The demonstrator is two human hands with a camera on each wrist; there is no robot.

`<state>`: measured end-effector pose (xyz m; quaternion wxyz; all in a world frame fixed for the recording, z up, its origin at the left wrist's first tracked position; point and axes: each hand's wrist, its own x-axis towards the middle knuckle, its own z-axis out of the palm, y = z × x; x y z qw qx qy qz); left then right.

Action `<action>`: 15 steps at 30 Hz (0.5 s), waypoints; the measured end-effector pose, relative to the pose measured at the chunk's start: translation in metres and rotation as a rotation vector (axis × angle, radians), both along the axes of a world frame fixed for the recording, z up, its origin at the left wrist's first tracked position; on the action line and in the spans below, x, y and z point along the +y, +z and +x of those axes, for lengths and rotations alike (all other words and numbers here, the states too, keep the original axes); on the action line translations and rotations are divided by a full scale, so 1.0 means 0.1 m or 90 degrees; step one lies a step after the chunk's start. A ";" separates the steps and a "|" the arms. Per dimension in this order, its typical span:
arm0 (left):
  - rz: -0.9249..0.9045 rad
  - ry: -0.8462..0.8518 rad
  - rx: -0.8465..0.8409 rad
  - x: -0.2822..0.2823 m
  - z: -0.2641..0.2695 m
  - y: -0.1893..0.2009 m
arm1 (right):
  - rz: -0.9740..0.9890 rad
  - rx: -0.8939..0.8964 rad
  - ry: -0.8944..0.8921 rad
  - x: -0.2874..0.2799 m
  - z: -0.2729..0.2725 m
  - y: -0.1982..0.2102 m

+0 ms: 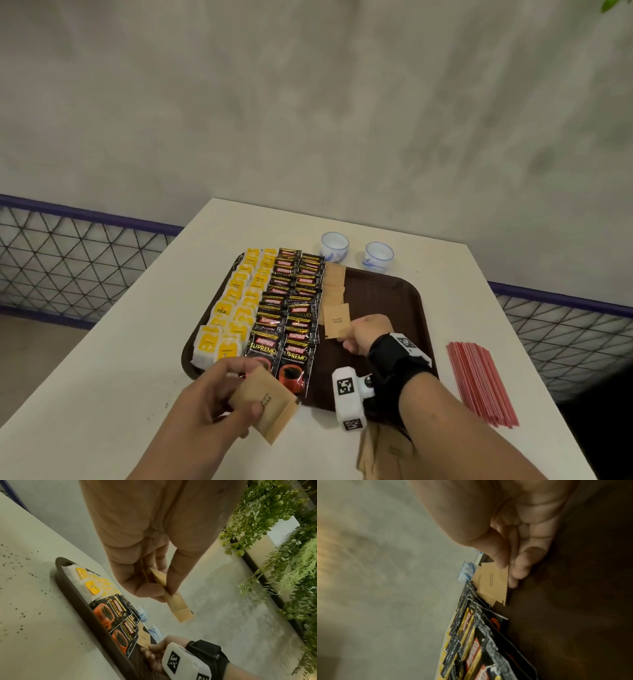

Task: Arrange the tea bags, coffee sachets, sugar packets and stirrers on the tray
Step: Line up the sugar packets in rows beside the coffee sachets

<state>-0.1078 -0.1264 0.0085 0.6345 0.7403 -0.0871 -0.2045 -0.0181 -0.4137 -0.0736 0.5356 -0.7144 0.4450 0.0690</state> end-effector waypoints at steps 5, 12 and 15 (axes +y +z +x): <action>-0.003 0.017 0.015 0.03 0.08 -0.04 | -0.014 0.088 0.056 0.12 0.13 0.03; -0.003 0.022 0.016 0.00 0.10 -0.05 | -0.180 0.069 0.159 0.19 -0.05 0.17; 0.004 0.022 0.022 0.00 0.10 -0.06 | -0.215 0.087 0.190 0.18 -0.06 0.20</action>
